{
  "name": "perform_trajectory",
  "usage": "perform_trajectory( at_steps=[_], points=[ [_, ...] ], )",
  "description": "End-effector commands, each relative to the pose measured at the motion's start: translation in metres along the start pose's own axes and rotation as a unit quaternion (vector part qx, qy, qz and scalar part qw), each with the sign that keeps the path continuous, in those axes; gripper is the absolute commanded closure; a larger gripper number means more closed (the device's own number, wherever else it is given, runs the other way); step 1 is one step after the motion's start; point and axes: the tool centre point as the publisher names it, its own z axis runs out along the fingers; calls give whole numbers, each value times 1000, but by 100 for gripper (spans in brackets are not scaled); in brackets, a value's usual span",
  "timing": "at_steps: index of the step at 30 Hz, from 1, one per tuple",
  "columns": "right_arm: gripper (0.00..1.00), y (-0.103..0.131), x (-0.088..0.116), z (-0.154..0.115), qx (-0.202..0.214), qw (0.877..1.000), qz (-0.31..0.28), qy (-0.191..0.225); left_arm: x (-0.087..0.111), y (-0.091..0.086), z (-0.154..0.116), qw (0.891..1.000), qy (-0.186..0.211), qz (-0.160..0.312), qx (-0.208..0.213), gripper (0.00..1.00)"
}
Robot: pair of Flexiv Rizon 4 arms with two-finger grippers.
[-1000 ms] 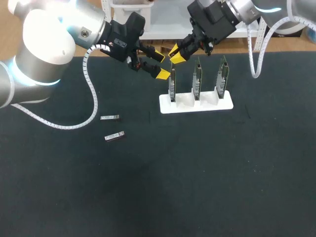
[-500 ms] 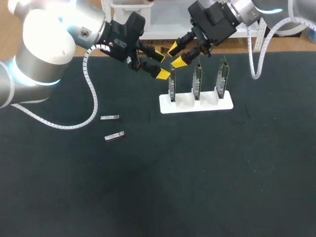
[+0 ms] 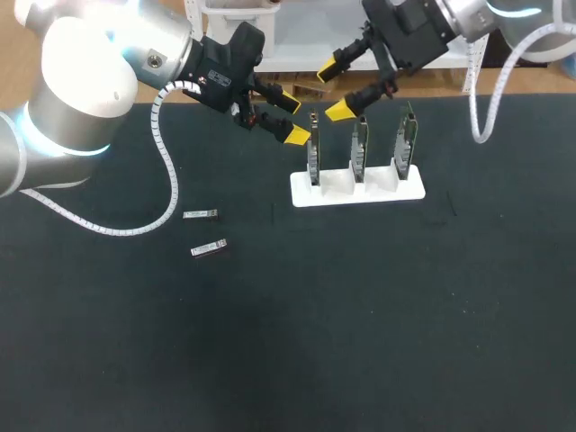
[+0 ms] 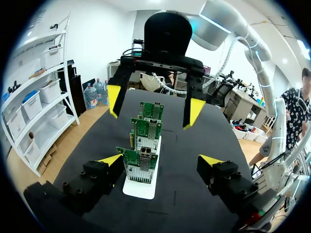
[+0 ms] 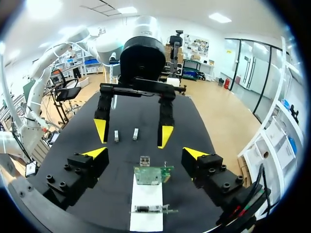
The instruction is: Pick up the optical module with the left hand, and insert it into the network port with the right hand.
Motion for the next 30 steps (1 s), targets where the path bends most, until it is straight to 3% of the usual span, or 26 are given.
perform_trajectory(
  at_steps=[1, 2, 3, 30],
  points=[
    [74, 7, 5, -6, 10, 1000, 4, -6, -2, 2, 1, 1000, 4, -2, 1, 0],
    [96, 8, 5, -7, 12, 1000, 5, -7, -2, 2, 1, 1000, 4, -2, 1, 0],
    [100, 8, 6, -8, 14, 1000, 8, -10, -2, 2, 1, 1000, 4, -2, 1, 0],
    [100, 17, 5, -6, 23, 999, 24, -33, -2, 2, 1, 1000, 4, -2, 1, 0]
  ],
)
